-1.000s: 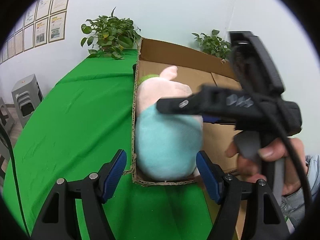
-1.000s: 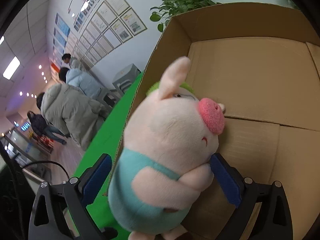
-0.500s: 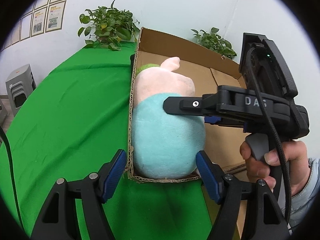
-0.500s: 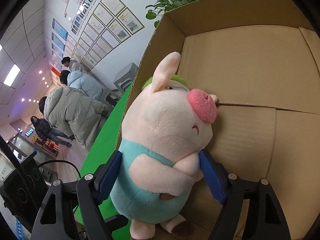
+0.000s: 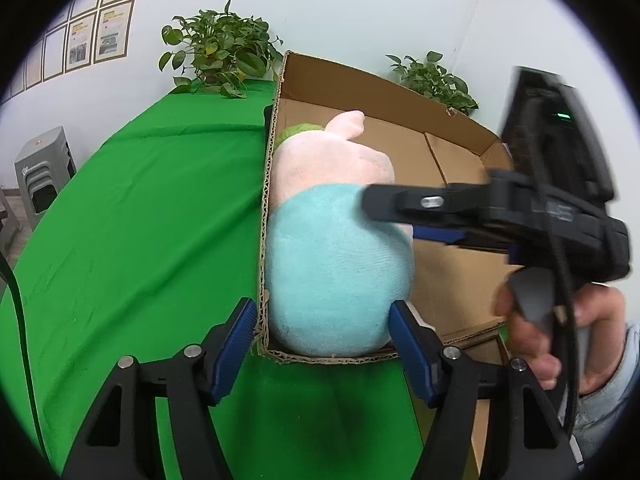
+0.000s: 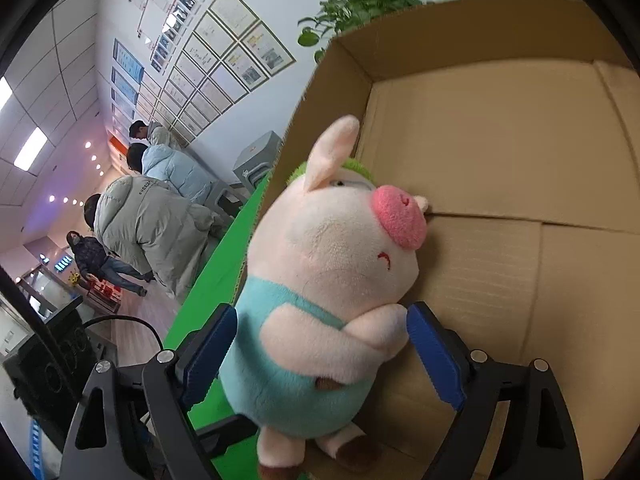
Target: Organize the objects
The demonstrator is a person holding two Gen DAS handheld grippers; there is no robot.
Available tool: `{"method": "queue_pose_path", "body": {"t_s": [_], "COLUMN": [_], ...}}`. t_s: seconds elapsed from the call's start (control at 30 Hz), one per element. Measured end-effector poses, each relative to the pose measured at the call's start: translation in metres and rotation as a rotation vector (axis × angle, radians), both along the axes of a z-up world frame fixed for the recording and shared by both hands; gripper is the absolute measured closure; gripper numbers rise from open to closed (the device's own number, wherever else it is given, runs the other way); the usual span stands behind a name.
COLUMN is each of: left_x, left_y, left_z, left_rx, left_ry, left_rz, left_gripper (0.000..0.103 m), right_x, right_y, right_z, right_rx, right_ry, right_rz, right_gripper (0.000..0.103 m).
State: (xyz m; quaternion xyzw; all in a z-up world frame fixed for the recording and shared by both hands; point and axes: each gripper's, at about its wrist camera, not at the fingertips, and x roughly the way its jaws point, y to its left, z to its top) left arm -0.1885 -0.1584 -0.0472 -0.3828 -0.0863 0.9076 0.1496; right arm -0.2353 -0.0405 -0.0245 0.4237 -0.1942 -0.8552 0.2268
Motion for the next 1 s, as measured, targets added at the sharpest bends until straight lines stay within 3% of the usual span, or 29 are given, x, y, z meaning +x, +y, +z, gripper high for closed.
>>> {"method": "queue_pose_path", "body": {"t_s": [0.17, 0.27, 0.37, 0.43, 0.6, 0.7, 0.77, 0.9, 1.0], "left_x": [0.002, 0.003, 0.002, 0.003, 0.003, 0.003, 0.003, 0.002, 0.002], "left_y": [-0.002, -0.003, -0.004, -0.003, -0.002, -0.003, -0.004, -0.004, -0.004], "left_z": [0.000, -0.001, -0.001, -0.002, -0.002, -0.002, -0.003, -0.003, -0.004], "left_rx": [0.007, 0.010, 0.016, 0.012, 0.009, 0.012, 0.013, 0.013, 0.015], "left_ry": [-0.002, 0.001, -0.001, -0.002, -0.004, -0.003, -0.004, -0.003, -0.003], "left_rz": [0.006, 0.007, 0.010, 0.012, 0.019, 0.019, 0.019, 0.023, 0.022], "left_gripper": [0.038, 0.038, 0.038, 0.038, 0.038, 0.038, 0.038, 0.038, 0.038], "right_x": [0.053, 0.071, 0.073, 0.071, 0.073, 0.076, 0.074, 0.082, 0.097], "right_y": [0.020, 0.022, 0.010, 0.003, -0.004, 0.008, 0.020, 0.027, 0.019], "right_z": [0.022, 0.016, 0.007, -0.003, -0.003, 0.005, 0.007, 0.017, 0.023], "right_rx": [0.052, 0.116, 0.137, 0.155, 0.159, 0.207, 0.231, 0.174, 0.131], "right_ry": [0.073, 0.044, 0.003, -0.026, -0.018, -0.005, -0.021, -0.016, 0.005], "right_rz": [0.005, 0.030, 0.080, 0.108, 0.141, 0.091, 0.048, 0.053, 0.117], "right_gripper": [0.013, 0.013, 0.028, 0.046, 0.064, 0.070, 0.070, 0.065, 0.039]}}
